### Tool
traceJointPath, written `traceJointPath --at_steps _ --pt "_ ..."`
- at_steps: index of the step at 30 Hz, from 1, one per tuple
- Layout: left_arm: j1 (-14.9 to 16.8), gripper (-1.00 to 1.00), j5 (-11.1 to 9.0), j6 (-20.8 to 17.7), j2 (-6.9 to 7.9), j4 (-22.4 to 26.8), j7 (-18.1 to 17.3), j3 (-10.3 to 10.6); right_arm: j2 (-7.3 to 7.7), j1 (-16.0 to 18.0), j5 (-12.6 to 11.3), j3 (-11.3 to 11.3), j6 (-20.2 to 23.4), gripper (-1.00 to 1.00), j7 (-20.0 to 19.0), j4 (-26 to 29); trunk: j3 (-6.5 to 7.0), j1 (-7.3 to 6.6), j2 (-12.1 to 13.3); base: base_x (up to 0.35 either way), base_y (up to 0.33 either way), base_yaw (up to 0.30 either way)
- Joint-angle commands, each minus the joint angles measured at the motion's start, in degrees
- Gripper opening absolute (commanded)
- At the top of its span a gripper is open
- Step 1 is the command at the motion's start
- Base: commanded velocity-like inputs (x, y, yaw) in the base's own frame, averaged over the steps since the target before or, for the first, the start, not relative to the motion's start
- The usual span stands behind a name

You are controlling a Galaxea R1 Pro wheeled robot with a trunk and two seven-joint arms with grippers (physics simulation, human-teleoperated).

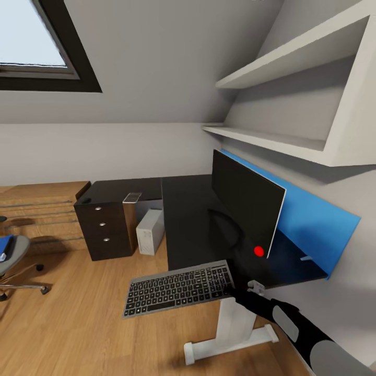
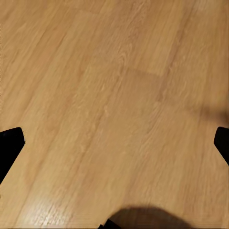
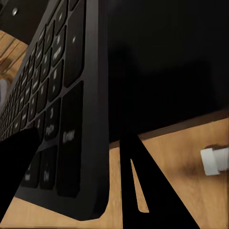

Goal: In the bedroom, organize the workspace by keeping the computer under the desk, ensuring the monitor is on the desk, placing the keyboard on the desk next to the monitor, placing the mouse on the desk next to the keyboard, moving the folder from the swivel chair onto the desk next to the mouse, stacking the notebook on top of the folder with the pen on top of the notebook, and positioning the swivel chair next to the desk.

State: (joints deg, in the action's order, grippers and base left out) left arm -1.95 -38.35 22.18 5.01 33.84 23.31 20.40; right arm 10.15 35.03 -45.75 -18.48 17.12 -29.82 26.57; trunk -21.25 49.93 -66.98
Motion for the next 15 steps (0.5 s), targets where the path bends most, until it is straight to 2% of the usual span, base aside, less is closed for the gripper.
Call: traceJointPath --at_steps 1,6,8,15 --pt "0.0 1.0 -0.5 0.2 0.07 -0.2 0.4 0.5 -0.1 0.0 -0.5 -0.5 0.1 -1.0 0.0 0.0 0.13 -0.22 0.4 0.0 0.0 0.0" --pt "0.0 1.0 -0.5 0.2 -0.33 -1.6 0.4 0.7 -0.96 0.0 -0.6 -0.9 -0.1 -1.0 0.0 0.0 1.03 -1.32 2.4 0.0 0.0 0.0" --pt "0.0 1.0 -0.5 0.2 -0.44 -1.7 0.3 0.7 -1.07 0.0 -0.6 -1.0 -0.1 -1.0 0.1 0.1 1.03 -1.32 2.4 0.0 0.0 0.053" --pt "0.0 1.0 -0.4 0.4 -0.52 -1.8 0.3 0.7 -2.35 0.0 -0.5 -1.1 -0.2 -1.0 0.3 0.1 1.03 -1.32 2.4 0.0 0.0 0.23"
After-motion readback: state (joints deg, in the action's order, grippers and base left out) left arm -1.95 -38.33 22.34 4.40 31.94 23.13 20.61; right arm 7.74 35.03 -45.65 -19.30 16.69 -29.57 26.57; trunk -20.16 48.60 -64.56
